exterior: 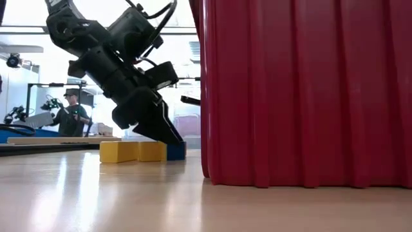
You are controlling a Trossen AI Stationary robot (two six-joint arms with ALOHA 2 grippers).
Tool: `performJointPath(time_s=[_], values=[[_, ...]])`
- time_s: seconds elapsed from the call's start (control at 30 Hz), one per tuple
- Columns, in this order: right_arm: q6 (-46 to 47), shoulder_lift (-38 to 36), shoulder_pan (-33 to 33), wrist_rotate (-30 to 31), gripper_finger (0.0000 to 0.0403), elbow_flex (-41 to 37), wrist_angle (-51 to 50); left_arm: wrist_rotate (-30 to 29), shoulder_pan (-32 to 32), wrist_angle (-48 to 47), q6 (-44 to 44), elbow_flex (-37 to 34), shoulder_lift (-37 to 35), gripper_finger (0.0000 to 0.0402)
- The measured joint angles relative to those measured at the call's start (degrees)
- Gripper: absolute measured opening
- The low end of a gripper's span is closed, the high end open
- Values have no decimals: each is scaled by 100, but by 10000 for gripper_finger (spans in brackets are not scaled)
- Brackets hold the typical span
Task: Sort blocks
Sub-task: Put the blue block into the top right of the red bin
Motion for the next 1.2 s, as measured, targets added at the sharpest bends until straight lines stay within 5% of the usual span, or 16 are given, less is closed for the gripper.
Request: performJointPath(time_s=[0.3, 0.77, 1.2], values=[[-49, 10, 0, 0, 87, 0, -9, -70, 11, -263, -504, 21, 48, 197], [-52, 9, 0, -3, 73, 0, -6, 353, 17, -363, -736, 63, 176, 120], [-54, 4, 0, -3, 87, 0, -7, 175, 17, -441, -714, 57, 185, 203]])
